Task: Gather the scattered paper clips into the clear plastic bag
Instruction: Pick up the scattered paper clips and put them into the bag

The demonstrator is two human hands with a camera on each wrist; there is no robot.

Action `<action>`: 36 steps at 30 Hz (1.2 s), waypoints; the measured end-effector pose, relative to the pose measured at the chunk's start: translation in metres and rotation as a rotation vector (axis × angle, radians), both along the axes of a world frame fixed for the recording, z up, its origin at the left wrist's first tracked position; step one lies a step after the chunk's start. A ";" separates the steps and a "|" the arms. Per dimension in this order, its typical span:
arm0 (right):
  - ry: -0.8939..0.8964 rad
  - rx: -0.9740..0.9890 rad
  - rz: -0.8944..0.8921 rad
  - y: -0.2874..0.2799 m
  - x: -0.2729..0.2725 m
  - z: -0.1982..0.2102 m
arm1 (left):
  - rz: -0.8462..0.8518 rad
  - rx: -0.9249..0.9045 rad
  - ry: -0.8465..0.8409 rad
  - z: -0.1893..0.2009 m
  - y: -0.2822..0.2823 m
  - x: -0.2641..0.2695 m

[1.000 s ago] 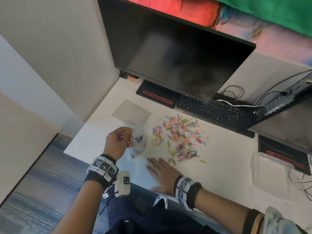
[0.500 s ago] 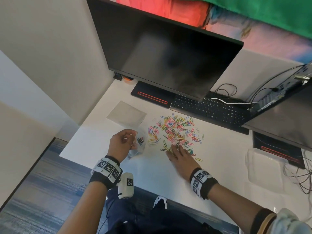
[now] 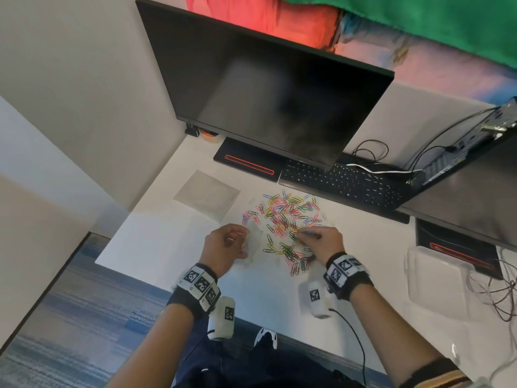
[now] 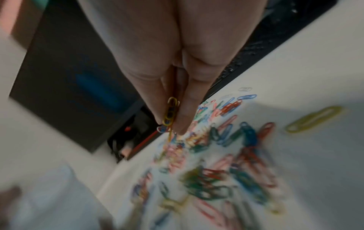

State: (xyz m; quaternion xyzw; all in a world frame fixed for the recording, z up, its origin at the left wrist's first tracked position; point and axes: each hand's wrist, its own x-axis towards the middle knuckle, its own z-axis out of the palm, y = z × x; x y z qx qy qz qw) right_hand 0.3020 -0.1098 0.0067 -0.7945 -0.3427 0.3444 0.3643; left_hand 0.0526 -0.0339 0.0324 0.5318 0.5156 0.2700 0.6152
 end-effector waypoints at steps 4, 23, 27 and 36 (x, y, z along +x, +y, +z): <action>0.697 0.194 -0.172 0.009 -0.016 0.028 | -0.029 -0.028 0.014 -0.001 -0.005 0.014; -0.105 -0.139 0.381 0.022 -0.072 0.043 | -0.160 0.090 0.094 0.001 -0.012 0.042; -0.187 -0.111 0.445 0.023 -0.069 0.042 | -0.154 0.071 0.073 0.001 -0.011 0.043; -0.076 0.052 0.465 0.006 -0.044 0.047 | -0.147 0.055 0.060 0.002 -0.005 0.043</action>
